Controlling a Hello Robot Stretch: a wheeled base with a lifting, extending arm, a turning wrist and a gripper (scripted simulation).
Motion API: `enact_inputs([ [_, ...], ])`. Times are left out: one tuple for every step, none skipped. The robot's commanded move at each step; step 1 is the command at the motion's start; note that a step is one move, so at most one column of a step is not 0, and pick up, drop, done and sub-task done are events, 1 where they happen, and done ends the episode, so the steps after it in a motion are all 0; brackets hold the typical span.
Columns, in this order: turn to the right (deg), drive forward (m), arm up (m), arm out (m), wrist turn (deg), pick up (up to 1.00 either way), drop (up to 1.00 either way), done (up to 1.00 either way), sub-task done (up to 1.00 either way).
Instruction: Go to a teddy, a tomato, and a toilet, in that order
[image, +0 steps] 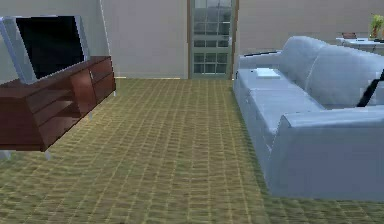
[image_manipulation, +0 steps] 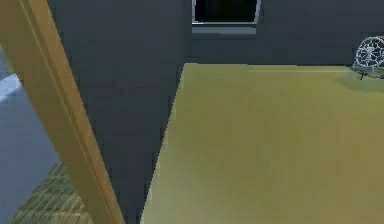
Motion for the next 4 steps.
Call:
enact_inputs([
  [0.0, 0.80, 0.00, 0.00, 0.0, 0.00, 0.00, 0.00, 0.00],
  [45.0, 0.00, 0.00, 0.00, 0.0, 0.00, 0.00, 0.00, 0.00],
  [45.0, 0.00, 0.00, 0.00, 0.0, 0.00, 0.00, 0.00, 0.00],
  [3.0, 0.00, 0.00, 0.00, 0.0, 0.00, 0.00, 0.00, 0.00],
])
